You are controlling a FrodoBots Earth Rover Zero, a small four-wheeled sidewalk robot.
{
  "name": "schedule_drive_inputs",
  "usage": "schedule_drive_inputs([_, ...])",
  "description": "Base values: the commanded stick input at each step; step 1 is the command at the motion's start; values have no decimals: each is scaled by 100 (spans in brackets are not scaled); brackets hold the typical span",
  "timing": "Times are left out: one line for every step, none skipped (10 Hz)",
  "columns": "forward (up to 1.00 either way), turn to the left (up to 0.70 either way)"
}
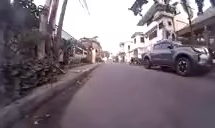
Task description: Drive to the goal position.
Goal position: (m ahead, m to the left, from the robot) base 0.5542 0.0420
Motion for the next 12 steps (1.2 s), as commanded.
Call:
schedule_drive_inputs([100,0])
schedule_drive_inputs([100,0])
schedule_drive_inputs([100,0])
schedule_drive_inputs([100,0])
schedule_drive_inputs([100,0])
schedule_drive_inputs([100,0])
schedule_drive_inputs([100,0])
schedule_drive_inputs([100,0])
schedule_drive_inputs([100,0])
schedule_drive_inputs([100,0])
schedule_drive_inputs([100,0])
schedule_drive_inputs([100,0])
